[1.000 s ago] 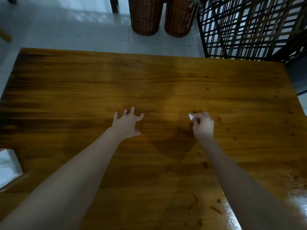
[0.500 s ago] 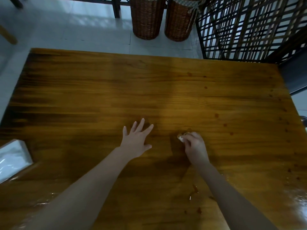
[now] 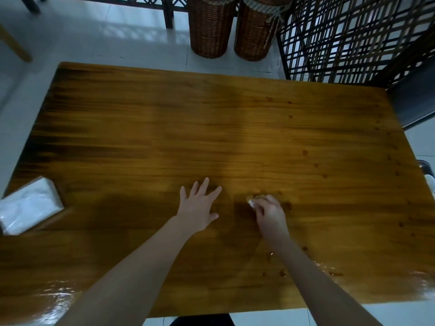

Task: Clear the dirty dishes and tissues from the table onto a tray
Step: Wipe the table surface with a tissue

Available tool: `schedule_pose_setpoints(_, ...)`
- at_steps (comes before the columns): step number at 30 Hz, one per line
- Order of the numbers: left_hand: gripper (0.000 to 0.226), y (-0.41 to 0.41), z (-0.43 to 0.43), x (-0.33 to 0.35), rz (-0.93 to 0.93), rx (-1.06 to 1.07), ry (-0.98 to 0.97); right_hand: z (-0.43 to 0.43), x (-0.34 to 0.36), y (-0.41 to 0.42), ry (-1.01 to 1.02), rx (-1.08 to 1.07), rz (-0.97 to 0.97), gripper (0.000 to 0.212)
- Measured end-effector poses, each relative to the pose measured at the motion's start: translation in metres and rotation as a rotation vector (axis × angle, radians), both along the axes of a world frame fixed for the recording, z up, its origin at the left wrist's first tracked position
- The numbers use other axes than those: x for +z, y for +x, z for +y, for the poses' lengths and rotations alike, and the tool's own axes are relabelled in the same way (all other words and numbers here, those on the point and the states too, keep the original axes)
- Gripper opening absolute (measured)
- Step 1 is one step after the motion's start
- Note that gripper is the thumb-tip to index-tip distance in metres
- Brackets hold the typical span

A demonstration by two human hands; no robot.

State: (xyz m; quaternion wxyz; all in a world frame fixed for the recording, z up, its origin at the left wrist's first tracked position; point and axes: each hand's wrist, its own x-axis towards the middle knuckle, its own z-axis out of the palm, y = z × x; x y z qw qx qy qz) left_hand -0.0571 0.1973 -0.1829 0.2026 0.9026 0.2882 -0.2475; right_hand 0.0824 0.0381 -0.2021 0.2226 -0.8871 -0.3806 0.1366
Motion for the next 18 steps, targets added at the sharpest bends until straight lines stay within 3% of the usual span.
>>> schedule_pose_setpoints(6,0.077,-0.017,-0.013,0.005,0.011,0.003,-0.012,-0.015,0.003,-0.010,0.019,0.125,-0.048,0.016)
schedule_pose_setpoints(13,0.077,-0.035,-0.025,0.002,-0.010,-0.003,0.004,-0.012,0.009,0.058,-0.082,-0.177,-0.047,0.023)
schedule_pose_setpoints(18,0.076,-0.046,-0.033,0.001,-0.005,0.000,-0.019,-0.017,0.007,0.049,-0.082,-0.175,-0.056,0.027)
